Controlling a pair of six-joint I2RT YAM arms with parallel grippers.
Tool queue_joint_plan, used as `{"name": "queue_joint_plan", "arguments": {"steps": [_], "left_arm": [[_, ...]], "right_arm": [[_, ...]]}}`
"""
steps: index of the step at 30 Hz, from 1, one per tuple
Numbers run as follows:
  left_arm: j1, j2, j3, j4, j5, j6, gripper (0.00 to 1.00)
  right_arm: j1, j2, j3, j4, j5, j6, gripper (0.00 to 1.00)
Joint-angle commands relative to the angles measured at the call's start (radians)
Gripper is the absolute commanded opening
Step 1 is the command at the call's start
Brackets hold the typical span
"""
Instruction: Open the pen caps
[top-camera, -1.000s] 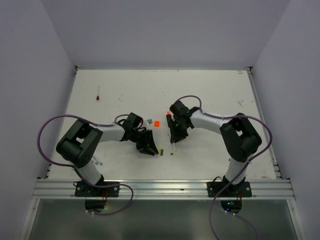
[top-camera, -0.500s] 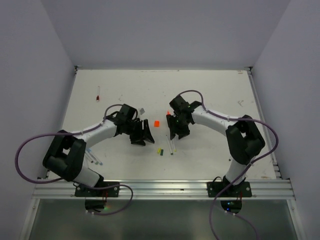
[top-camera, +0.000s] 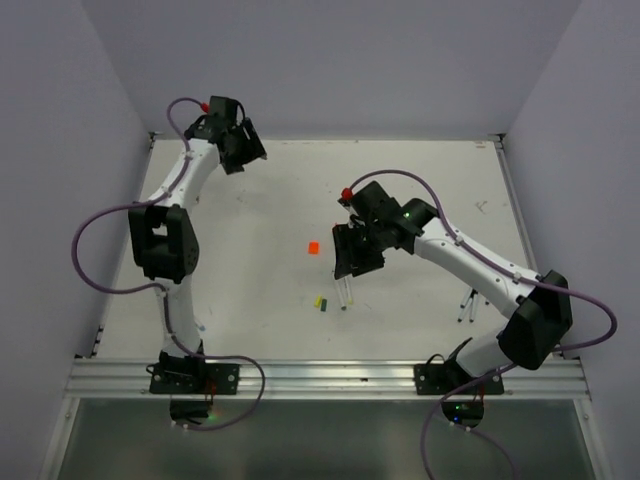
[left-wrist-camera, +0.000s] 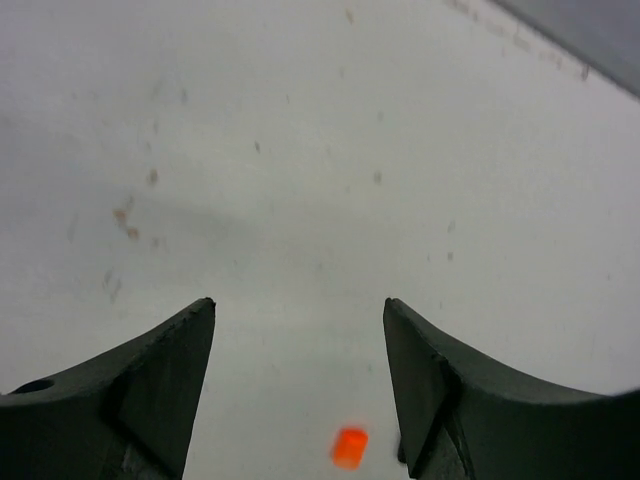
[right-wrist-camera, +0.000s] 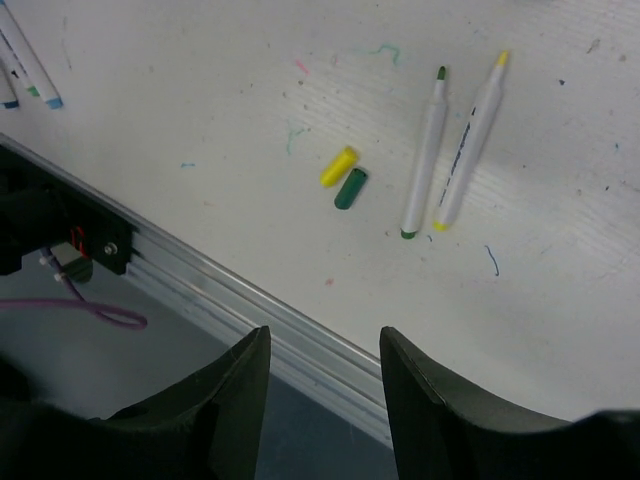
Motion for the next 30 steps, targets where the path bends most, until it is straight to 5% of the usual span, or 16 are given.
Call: {"name": "queue_joint_plan", "arguments": {"steps": [1, 8, 20, 30], "left_arm": [[0.106, 0.161, 0.273, -0.195, -0.14, 0.079, 0.71], [0.177, 0.142, 0.104, 0.107, -0.237, 0.231, 0.69], [0.238, 0.223, 0.051, 0.17, -0.339, 0.262, 0.66], [0.301, 0.224, -0.033, 0.246, -0.212, 0.297, 0.55]], "right_arm": [[0.005, -0.044, -0.003, -0.04, -0.06, -0.016, 0.51], [0.005, 0.002, 0.083, -0.094, -0.061, -0.088, 0.51], [-0.041, 0.096, 0.164, -0.172, -0.06, -0.172, 0.51], [-0.079, 0.1, 0.143, -0.169, -0.075, -0.182, 0.51]]}}
